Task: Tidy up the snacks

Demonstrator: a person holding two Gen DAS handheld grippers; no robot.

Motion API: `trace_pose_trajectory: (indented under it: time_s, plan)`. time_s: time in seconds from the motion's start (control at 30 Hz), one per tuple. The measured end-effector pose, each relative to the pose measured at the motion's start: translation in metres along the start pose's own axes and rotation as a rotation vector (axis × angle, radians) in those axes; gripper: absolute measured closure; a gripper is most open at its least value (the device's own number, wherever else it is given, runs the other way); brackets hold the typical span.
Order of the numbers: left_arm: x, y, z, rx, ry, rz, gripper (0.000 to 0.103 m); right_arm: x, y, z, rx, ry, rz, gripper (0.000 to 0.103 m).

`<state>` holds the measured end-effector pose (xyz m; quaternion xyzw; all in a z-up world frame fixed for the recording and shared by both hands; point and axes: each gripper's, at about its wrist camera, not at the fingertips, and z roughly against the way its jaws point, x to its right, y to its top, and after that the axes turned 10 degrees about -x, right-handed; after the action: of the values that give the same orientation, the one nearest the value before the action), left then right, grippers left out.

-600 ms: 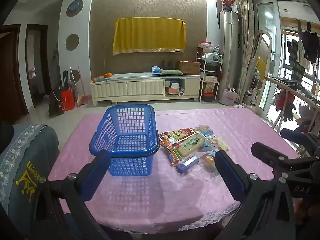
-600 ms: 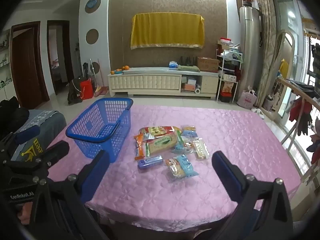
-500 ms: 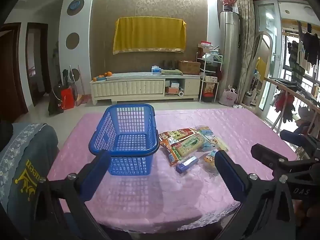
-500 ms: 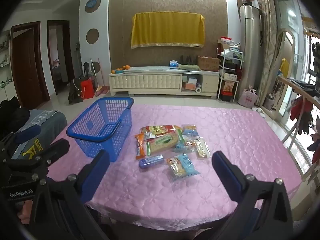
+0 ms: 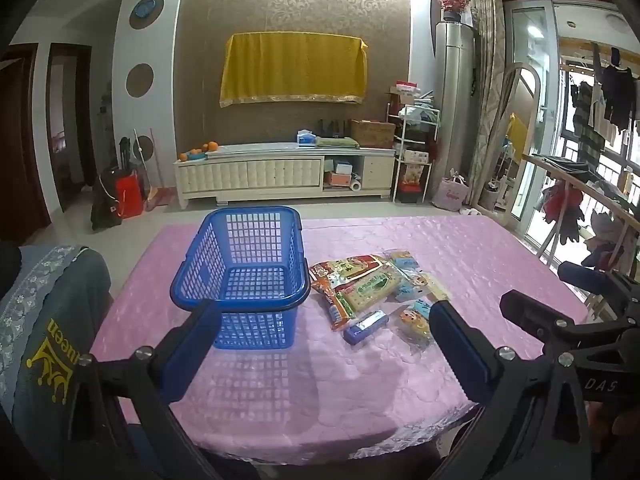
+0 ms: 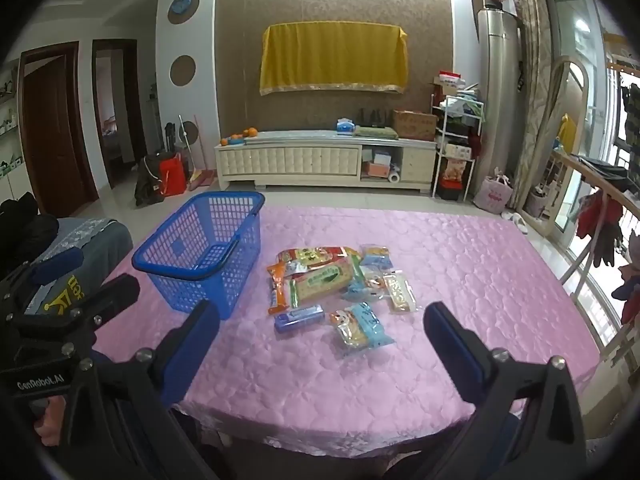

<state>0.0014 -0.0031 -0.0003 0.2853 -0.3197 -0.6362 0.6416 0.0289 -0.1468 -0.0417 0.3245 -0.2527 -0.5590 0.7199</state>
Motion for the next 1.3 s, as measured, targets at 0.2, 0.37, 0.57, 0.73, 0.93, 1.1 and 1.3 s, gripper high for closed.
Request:
trace_pose_trajectory:
  time_s: [0.2, 0.37, 0.57, 0.73, 0.93, 1.1, 1.3]
  plan:
    - [-0.0006, -0.0002, 0.0006, -0.001, -0.005, -0.002, 0.000, 0.0014, 0.0003, 0.0022, 0.001, 0.004, -0.008, 0.000]
    - [-0.0005, -0.0007, -0.0004, -0.005, -0.008, 0.004, 0.000, 0.0006, 0.0008, 0.0026, -0.003, 0.006, -0.007, 0.000]
    - [0.0000, -0.0018, -0.0004, -0.010, -0.012, 0.002, 0.000, 0.0011, 0.0003, 0.0012, -0.012, 0.013, -0.012, 0.000]
    - [-0.0004, -0.0018, 0.0002, -0.012, -0.008, 0.008, 0.000, -0.0002, -0.0001, 0.0000, -0.017, 0.015, -0.011, 0.000]
    - [-0.0013, -0.0016, 0.0002, -0.021, -0.016, 0.016, 0.000, -0.0002, -0.0015, -0.0011, -0.020, 0.019, -0.012, 0.000]
    - [-0.0009, -0.0012, 0.0010, -0.024, -0.015, 0.012, 0.000, 0.0003, -0.0022, -0.0017, -0.023, 0.022, -0.011, 0.000]
    - [-0.0015, -0.0010, 0.0016, -0.027, -0.014, 0.014, 0.000, 0.0006, -0.0024, -0.0023, -0.024, 0.018, -0.013, 0.000]
